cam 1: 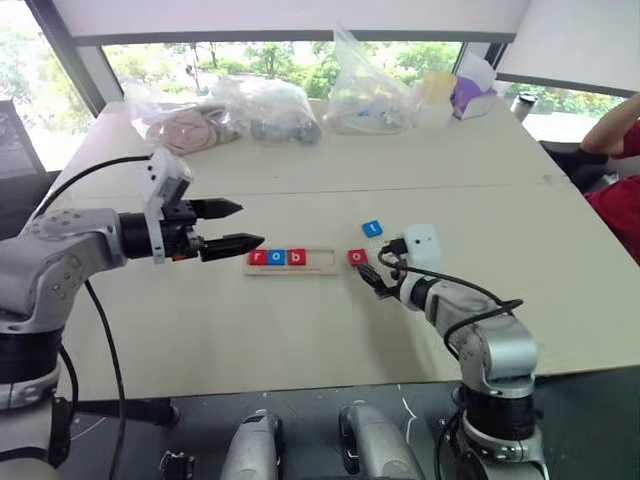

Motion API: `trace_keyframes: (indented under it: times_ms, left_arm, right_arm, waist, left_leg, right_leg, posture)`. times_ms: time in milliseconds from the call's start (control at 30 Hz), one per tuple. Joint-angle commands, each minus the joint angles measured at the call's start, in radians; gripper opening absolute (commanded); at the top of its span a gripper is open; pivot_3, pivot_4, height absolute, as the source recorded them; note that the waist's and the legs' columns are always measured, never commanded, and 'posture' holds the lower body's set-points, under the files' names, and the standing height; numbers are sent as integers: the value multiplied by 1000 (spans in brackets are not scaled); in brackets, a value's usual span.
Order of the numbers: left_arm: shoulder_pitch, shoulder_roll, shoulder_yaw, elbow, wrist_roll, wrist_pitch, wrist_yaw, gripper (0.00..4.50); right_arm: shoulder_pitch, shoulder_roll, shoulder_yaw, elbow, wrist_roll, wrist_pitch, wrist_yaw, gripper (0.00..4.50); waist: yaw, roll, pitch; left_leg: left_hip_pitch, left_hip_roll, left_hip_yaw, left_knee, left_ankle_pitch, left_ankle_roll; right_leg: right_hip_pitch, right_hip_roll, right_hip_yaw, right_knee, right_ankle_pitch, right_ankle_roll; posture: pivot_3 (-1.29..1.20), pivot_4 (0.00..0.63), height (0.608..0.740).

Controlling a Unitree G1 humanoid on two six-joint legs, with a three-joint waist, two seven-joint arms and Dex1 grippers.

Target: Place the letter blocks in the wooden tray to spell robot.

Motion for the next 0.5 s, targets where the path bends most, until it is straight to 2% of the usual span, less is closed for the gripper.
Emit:
trace_keyframes:
  times_ms: [33,333,433,467,500]
  left_arm:
    - [-27,19,5,-2,9,-16,-16,4500]
    - [-21,24,1,-8,23,-12,-17,4500]
    - [-7,28,2,-7,33,-22,-22,4500]
    - [-4,27,2,-7,35,-24,-22,4500]
    - [-2,26,0,-7,39,-26,-22,4500]
  right_arm:
    - [-20,17,22,32,2,-72,-29,4454]
    - [-48,45,66,206,-18,-212,-92,4454]
    - [-33,45,117,285,-61,-254,-132,3644]
    - [-29,46,127,294,-68,-261,-136,3251]
    - [-28,46,130,297,-70,-269,-138,2631]
  waist:
    - [0,0,0]
    - [-2,0,0]
    - [-3,-1,0]
    - [-4,-2,-1]
    - [-4,-2,-1]
  left_leg:
    - [0,0,0,0,0,0]
    - [0,0,0,-1,0,0]
    - [0,0,-1,-1,0,0]
    - [0,0,-1,-1,0,0]
    - [1,0,-1,-1,0,0]
  right_leg:
    - [0,0,0,0,1,2]
    - [0,0,0,-1,1,3]
    - [0,0,0,-1,1,2]
    - [1,0,0,-1,1,2]
    - [1,0,0,-1,1,2]
  posture:
    - [0,150,740]
    - [0,150,740]
    - [0,150,740]
    - [0,150,740]
    - [0,150,740]
